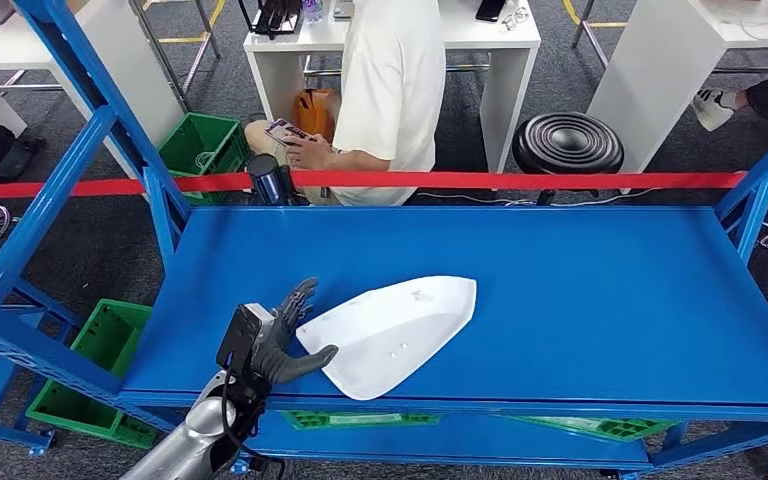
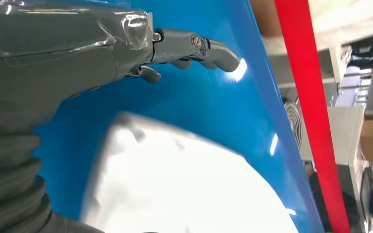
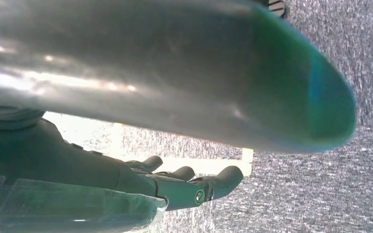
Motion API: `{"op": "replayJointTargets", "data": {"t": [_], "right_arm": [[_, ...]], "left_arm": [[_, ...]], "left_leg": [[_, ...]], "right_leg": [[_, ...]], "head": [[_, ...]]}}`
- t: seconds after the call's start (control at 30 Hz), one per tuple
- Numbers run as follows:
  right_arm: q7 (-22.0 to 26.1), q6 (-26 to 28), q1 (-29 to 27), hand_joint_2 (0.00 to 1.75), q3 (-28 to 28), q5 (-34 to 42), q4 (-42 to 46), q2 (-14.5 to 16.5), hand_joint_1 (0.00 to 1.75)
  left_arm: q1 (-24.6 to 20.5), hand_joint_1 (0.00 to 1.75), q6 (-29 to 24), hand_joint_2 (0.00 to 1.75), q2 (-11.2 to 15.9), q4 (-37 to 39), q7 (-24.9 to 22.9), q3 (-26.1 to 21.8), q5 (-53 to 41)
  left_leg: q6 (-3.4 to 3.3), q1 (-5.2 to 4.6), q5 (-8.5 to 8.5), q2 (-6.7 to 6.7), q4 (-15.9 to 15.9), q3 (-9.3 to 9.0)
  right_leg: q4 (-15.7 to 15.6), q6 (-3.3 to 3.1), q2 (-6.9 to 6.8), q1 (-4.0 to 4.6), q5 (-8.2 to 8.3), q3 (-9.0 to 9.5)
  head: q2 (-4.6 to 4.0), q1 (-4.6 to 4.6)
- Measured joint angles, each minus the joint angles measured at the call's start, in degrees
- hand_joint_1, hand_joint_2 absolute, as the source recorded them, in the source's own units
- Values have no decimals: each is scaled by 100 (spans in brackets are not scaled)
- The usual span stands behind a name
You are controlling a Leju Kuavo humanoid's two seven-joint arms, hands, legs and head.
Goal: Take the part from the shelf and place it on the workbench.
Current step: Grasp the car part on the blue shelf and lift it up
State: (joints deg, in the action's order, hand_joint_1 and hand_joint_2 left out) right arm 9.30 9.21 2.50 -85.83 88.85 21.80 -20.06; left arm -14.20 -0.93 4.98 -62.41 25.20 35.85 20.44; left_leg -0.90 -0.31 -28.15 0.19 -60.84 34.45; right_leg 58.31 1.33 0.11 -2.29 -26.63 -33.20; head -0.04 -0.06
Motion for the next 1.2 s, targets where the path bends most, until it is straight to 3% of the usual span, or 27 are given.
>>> {"op": "replayJointTargets", "data": {"t": [0.1, 0.13, 0.17, 0.2, 0.27, 0.33, 0.47, 0.5, 0.6, 0.67, 0.73, 0.8, 0.83, 0.9, 0.97, 1.03, 1.13, 1.17, 1.2], "right_arm": [[1, -35, -4, 0, 0, -4, -33, 9, 0], [3, -49, -6, 0, 0, -6, -40, 11, 0], [6, -60, -7, 0, 0, -8, -45, 12, 0], [10, -68, -7, 0, 0, -10, -49, 13, 0], [21, -77, -5, 0, 0, -15, -55, 31, 0], [33, -81, -1, 0, 0, -24, -68, 55, 0], [50, -92, 2, 0, 0, -51, -92, 81, 0], [52, -94, 0, 0, 0, -56, -94, 83, 0], [56, -95, -5, 0, 0, -68, -112, 76, 0], [56, -95, -16, 0, -1, -70, -126, 73, 0], [56, -95, -29, 0, -2, -70, -134, 68, 0], [56, -95, -30, 0, -2, -70, -141, 60, 0], [56, -96, -30, 0, -2, -71, -143, 55, 0], [57, -97, -27, 0, -2, -74, -146, 54, 0], [62, -102, -30, 0, -2, -78, -149, 63, 0], [68, -112, -35, 0, -2, -79, -155, 70, 0], [74, -135, -43, 0, -2, -84, -160, 73, 0], [78, -143, -47, 0, -2, -87, -160, 72, 0], [82, -148, -51, 0, -2, -90, -160, 69, 0]], "left_arm": [[-26, 0, 226, 175, 0, 45, -45, 17, 175], [-28, 0, 318, 175, 0, 68, -64, 24, 252], [-33, 0, 408, 175, 0, 92, -81, 31, 327], [-45, 0, 482, 175, 1, 114, -95, 36, 389], [-95, 0, 612, 175, 5, 147, -118, 39, 502], [-152, 0, 818, 175, 7, 188, -148, 34, 675], [-199, 0, 1409, 175, -2, 334, -191, 8, 1115], [-219, 0, 1518, 175, -9, 380, -192, 2, 1185], [-254, 0, 1670, 175, -27, 513, -200, 0, 1269], [-246, 0, 1692, 175, -29, 573, -204, 3, 1280], [-251, 0, 1704, 175, -33, 617, -205, 4, 1291], [-265, 0, 1726, 175, -40, 644, -205, 2, 1309], [-274, 0, 1749, 175, -42, 655, -205, -2, 1329], [-288, 0, 1811, 175, -42, 680, -202, -18, 1380], [-291, 0, 1867, 175, -29, 710, -191, -45, 1433], [-292, 0, 1909, 175, -8, 739, -179, -73, 1475], [-281, 0, 1933, 175, 20, 782, -159, -88, 1493], [-274, 0, 1933, 175, 29, 791, -152, -88, 1492], [-268, 0, 1932, 175, 37, 794, -148, -88, 1492]], "left_leg": [[82, 39, -518, -1, -1088, 495], [82, 47, -568, -1, -1314, 604], [67, 50, -506, -1, -1320, 611], [32, 46, -340, -5, -1084, 499], [-93, 17, 33, -17, -275, 102], [-193, -32, 180, -9, 224, -134], [-255, -52, 258, 16, 441, -213], [-277, -39, 305, 21, 520, -247], [-310, -40, 359, 26, 597, -268], [-308, -51, 357, 25, 592, -259], [-294, -50, 347, 18, 574, -258], [-243, -46, 310, 8, 509, -249], [-207, -57, 278, 3, 454, -232], [-147, -77, 236, -1, 380, -196], [-107, -69, 217, -3, 349, -180], [-38, -42, 78, -11, 167, -106], [77, 21, -453, -19, -838, 357], [95, 38, -572, -19, -1171, 514], [96, 46, -576, -19, -1309, 581]], "right_leg": [[1, -23, 0, 19, -2, -4], [1, -24, 3, 27, -2, -4], [2, -24, 8, 36, -3, 0], [1, -24, 16, 48, -3, 8], [-4, -20, 29, 72, -3, 23], [-13, -7, 27, 80, 2, 17], [5, 50, -1, 76, -9, -16], [156, 41, -4, 85, -88, -92], [1056, -15, -5, 86, -480, -532], [1476, 16, -7, 83, -598, -744], [1277, 120, -10, 69, -453, -652], [506, 219, -21, 39, -158, -265], [187, 215, -20, 32, -56, -104], [-35, 126, -15, 50, -7, 14], [-34, 42, -8, 57, 11, 22], [-44, -15, -6, 28, 24, 29], [-48, -57, -3, 23, 28, 22], [-47, -57, -3, 29, 27, 20], [-46, -57, -3, 35, 27, 23]], "head": [[0, -3], [0, -3], [0, -4], [0, -5], [0, -1], [0, 7], [0, 13], [0, 16], [0, 29], [0, 31], [0, 32], [0, 32], [0, 29], [0, 22], [0, 20], [0, 8], [0, -7], [0, -7], [0, -7]]}}
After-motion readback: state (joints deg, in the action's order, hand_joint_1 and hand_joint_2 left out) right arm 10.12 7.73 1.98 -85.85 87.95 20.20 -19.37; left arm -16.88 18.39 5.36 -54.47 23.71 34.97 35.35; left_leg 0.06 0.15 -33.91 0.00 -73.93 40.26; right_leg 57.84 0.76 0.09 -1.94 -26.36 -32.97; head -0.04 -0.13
